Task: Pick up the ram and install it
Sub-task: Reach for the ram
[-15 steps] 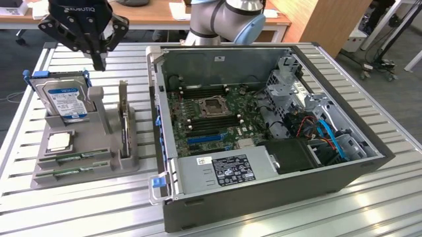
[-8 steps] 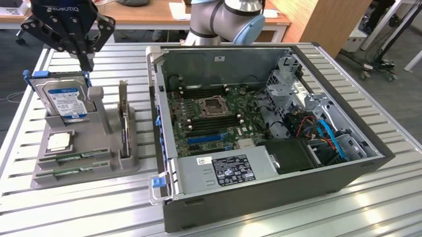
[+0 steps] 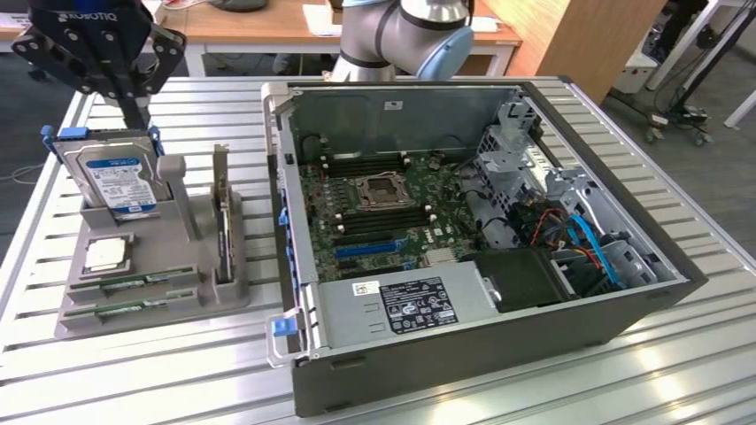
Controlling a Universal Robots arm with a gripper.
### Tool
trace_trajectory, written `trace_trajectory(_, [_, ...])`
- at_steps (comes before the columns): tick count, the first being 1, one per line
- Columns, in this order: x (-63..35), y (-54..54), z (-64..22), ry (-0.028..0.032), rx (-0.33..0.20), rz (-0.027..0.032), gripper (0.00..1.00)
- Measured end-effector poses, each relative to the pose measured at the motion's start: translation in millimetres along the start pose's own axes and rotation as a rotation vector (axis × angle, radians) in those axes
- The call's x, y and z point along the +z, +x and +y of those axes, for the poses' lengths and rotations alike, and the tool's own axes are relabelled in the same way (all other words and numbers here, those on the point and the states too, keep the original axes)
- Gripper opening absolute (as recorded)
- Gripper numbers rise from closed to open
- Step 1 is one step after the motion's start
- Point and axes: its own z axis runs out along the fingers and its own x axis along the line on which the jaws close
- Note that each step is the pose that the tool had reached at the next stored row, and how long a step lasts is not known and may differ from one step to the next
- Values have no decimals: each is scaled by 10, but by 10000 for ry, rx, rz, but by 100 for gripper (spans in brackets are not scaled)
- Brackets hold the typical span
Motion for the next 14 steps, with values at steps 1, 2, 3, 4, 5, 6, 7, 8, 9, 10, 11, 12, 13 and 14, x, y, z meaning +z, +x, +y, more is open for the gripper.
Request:
trace_trajectory(1, [0, 20, -2, 0, -1, 0, 10])
trace_trajectory(2, [1, 40, -3, 0, -1, 0, 10])
trace_trajectory(3, [1, 60, -5, 0, 0, 1, 10])
trace_trajectory(4, [2, 80, -6, -1, -1, 0, 10])
trace_trajectory(5, [2, 100, -8, 0, -1, 1, 10])
trace_trajectory(6, [3, 121, -9, -1, -1, 0, 10])
trace_trajectory(7, [3, 141, -11, 0, -1, 1, 10])
trace_trajectory(8, [3, 159, -12, 0, -2, 0, 10])
trace_trajectory(9, [4, 177, -14, 0, -1, 1, 10])
trace_trajectory(10, [4, 192, -15, 0, -1, 0, 10])
trace_trajectory(11, [4, 198, -16, 0, -1, 1, 10])
trace_trajectory(12, [4, 198, -16, 0, -2, 0, 10])
trace_trajectory(13, [4, 198, -16, -1, -3, 0, 10])
trace_trajectory(14, [4, 199, -16, 0, -2, 0, 10])
